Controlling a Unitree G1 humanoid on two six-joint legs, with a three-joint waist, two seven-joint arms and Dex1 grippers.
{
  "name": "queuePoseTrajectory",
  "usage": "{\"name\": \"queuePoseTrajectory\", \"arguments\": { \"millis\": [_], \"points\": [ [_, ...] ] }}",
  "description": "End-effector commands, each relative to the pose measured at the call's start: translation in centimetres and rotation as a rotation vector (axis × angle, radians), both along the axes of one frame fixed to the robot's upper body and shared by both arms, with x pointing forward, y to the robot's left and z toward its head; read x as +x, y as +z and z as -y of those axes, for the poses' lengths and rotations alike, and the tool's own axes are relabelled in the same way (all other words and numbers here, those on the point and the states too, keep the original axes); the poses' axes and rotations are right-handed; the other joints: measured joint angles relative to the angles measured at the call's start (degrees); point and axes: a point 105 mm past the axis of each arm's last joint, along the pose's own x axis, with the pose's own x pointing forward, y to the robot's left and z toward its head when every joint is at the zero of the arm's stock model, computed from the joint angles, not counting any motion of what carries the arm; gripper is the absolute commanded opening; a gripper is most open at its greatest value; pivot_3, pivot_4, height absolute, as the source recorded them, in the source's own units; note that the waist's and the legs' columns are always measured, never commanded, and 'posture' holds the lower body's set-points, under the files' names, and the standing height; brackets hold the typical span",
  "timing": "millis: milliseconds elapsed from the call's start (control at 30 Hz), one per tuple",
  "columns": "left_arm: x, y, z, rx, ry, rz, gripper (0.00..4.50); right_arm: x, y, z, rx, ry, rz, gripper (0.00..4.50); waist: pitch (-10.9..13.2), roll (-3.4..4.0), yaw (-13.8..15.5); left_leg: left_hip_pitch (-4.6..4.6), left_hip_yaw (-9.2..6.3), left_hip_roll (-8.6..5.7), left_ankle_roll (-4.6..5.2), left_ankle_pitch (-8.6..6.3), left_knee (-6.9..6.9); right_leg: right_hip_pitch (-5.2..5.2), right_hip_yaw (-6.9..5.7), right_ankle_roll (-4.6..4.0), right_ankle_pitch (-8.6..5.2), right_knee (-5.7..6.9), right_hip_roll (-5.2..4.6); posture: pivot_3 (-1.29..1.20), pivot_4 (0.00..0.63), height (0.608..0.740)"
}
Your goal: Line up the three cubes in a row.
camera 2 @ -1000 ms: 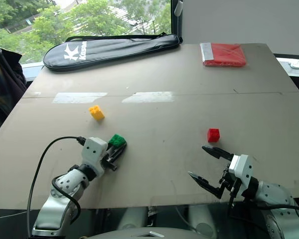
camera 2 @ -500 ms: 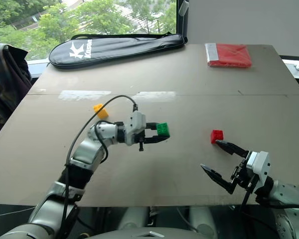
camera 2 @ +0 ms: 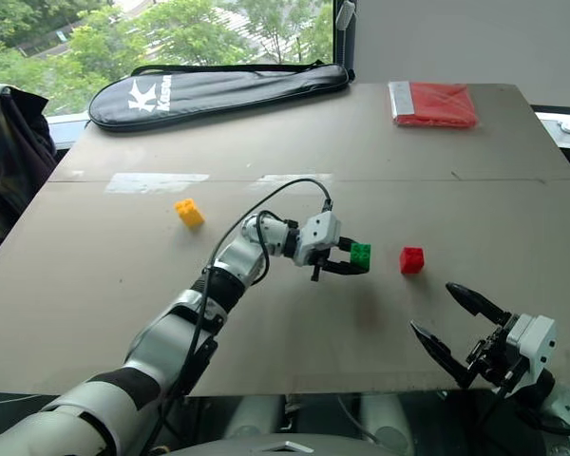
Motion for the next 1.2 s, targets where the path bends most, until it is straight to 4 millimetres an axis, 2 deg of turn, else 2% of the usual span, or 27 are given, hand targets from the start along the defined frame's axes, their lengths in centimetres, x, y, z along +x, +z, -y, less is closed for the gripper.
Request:
{"name": "queuePoseTrajectory", "arguments": {
  "millis": [33, 267, 600, 667, 767, 833, 1067, 1200],
  "points": [
    [0.4, 0.3, 0.7, 0.001, 0.007, 0.029, 1.29, -0.1, 0.6, 0.7, -0.019, -0.038, 0.049, 4.50, 0.0, -0.01, 0.0, 0.00, -0.01, 0.00, 0.00, 0.00, 0.00, 0.00, -0.01, 0.00, 0.00, 0.00, 0.01, 0.00, 0.150, 0.708],
    [0.9, -1.0, 0.8, 0.069, 0.043, 0.024, 1.29, 0.0, 0.7, 0.3, -0.016, -0.033, 0.056, 4.50, 0.0, -0.01, 0.1, -0.01, -0.09, 0.02, 0.00, 0.00, -0.01, -0.01, -0.08, 0.00, 0.00, 0.03, 0.04, 0.00, 0.150, 0.708],
    [1.2, -1.3, 1.2, 0.086, 0.064, 0.020, 1.29, 0.3, 0.8, 0.2, -0.027, -0.028, 0.073, 4.50, 0.0, -0.01, 0.2, -0.02, -0.07, 0.00, 0.00, 0.00, 0.02, 0.00, -0.07, 0.00, 0.00, 0.01, 0.01, 0.00, 0.150, 0.708],
    [1.1, -1.5, 1.1, 0.093, 0.051, 0.005, 2.34, 0.3, 0.8, 0.1, -0.028, -0.027, 0.076, 4.50, 0.0, -0.01, 0.1, -0.02, -0.08, 0.00, 0.00, 0.00, 0.02, 0.00, -0.07, 0.00, 0.00, 0.02, 0.02, 0.00, 0.150, 0.708],
    [1.0, -1.4, 1.0, 0.090, 0.040, -0.020, 3.64, 0.4, 0.8, 0.1, -0.030, -0.026, 0.080, 4.50, 0.0, -0.01, 0.1, -0.02, -0.08, 0.00, 0.00, 0.00, 0.02, 0.00, -0.07, 0.00, 0.00, 0.02, 0.02, 0.00, 0.150, 0.708],
    [0.9, -1.4, 0.9, 0.090, 0.031, -0.025, 4.30, 0.4, 0.8, 0.1, -0.032, -0.025, 0.081, 4.50, 0.0, -0.01, 0.1, -0.02, -0.09, 0.00, 0.00, 0.00, 0.02, 0.00, -0.08, -0.01, 0.00, 0.02, 0.02, 0.00, 0.150, 0.708],
    [1.6, -1.2, 0.2, 0.089, 0.067, 0.008, 4.30, 0.2, 0.9, -0.2, -0.032, -0.002, 0.081, 4.50, 0.0, -0.01, 0.1, -0.02, -0.09, 0.00, 0.00, 0.00, 0.02, 0.00, -0.07, -0.01, 0.00, 0.03, 0.02, 0.00, 0.150, 0.708],
    [1.9, 0.1, -1.8, 0.030, 0.077, 0.018, 4.30, 0.5, 1.5, -1.1, -0.016, 0.042, 0.095, 4.50, 0.0, -0.01, -0.5, 0.02, -0.08, 0.02, 0.00, 0.00, 0.02, 0.00, -0.06, -0.01, 0.00, 0.10, 0.05, 0.00, 0.150, 0.708]
  ]
}}
